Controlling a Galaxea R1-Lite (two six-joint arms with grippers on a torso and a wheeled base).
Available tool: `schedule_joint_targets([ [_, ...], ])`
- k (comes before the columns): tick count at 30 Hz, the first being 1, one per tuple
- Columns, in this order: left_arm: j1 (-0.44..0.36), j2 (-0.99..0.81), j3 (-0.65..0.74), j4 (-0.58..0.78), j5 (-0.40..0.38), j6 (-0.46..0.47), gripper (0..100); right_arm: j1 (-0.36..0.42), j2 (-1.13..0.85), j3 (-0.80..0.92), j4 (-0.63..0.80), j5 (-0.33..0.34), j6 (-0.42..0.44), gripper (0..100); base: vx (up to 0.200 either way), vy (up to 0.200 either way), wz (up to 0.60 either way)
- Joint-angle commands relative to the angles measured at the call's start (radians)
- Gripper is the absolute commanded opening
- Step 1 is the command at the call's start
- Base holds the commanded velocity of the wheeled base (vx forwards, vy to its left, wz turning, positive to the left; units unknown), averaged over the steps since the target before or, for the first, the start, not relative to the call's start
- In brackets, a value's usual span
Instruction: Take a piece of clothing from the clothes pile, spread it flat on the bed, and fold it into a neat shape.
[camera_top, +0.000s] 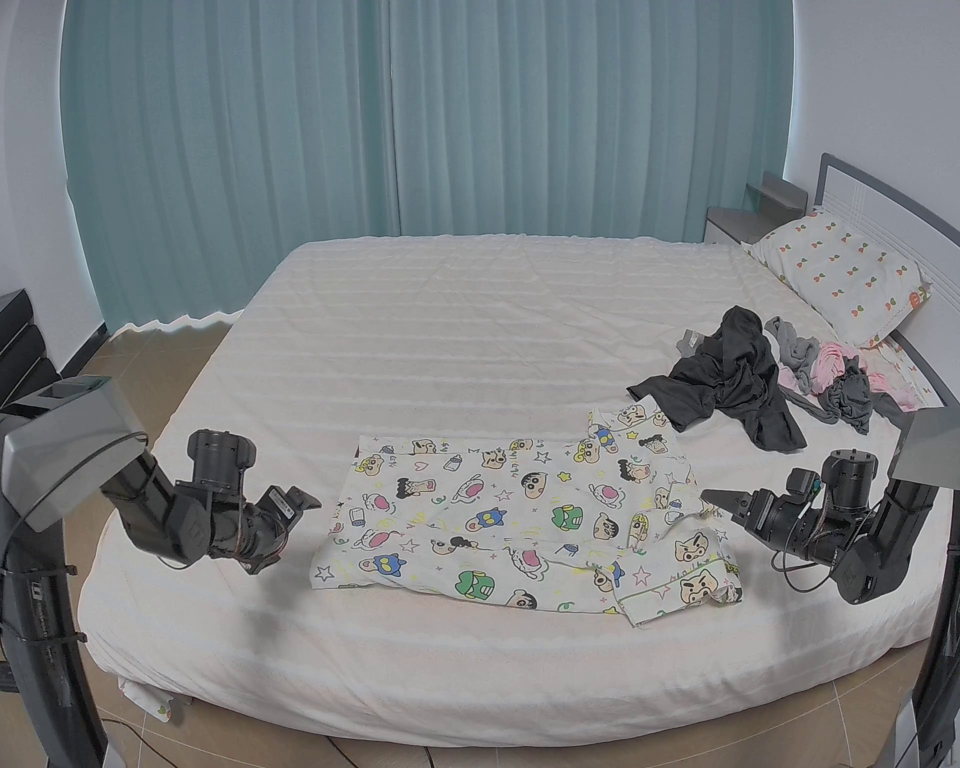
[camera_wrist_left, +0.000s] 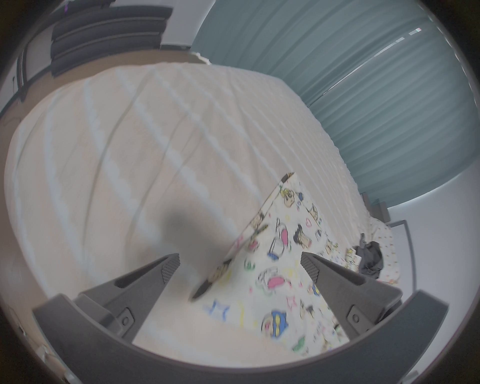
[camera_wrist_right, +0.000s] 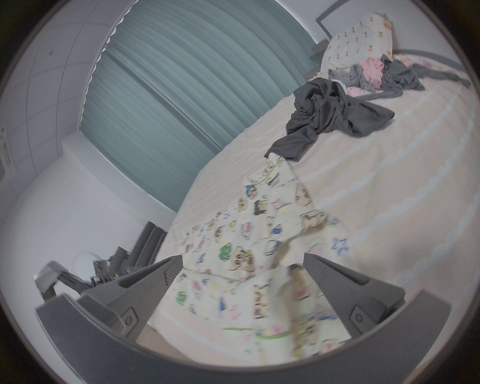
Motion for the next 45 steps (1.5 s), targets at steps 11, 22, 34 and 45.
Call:
schedule_joint_targets([
  [11,0.035,-0.167,0.442,-0.496,-0.128,-0.223,100,0.145,0.118,0.023,-0.034,-0.016,0.123,100,0.0,0.0,0.0],
  [22,-0.004,-0.126,0.468,-0.554,-0.045,-0.22,100,0.081,0.248,-0.059,-0.031,-0.073,0.006,100,0.0,0.0,0.0],
  [34,-0.047,-0.046,0.525,-0.718,0.03,-0.169,100,0.076,0.248,-0.026,-0.197,-0.106,0.009,100,0.0,0.0,0.0],
  [45,-0.045,-0.058,0.545,-0.721,0.011,-0.163,100,0.062,0.049,0.156,-0.246,-0.106,0.161,100,0.018,0.0,0.0],
])
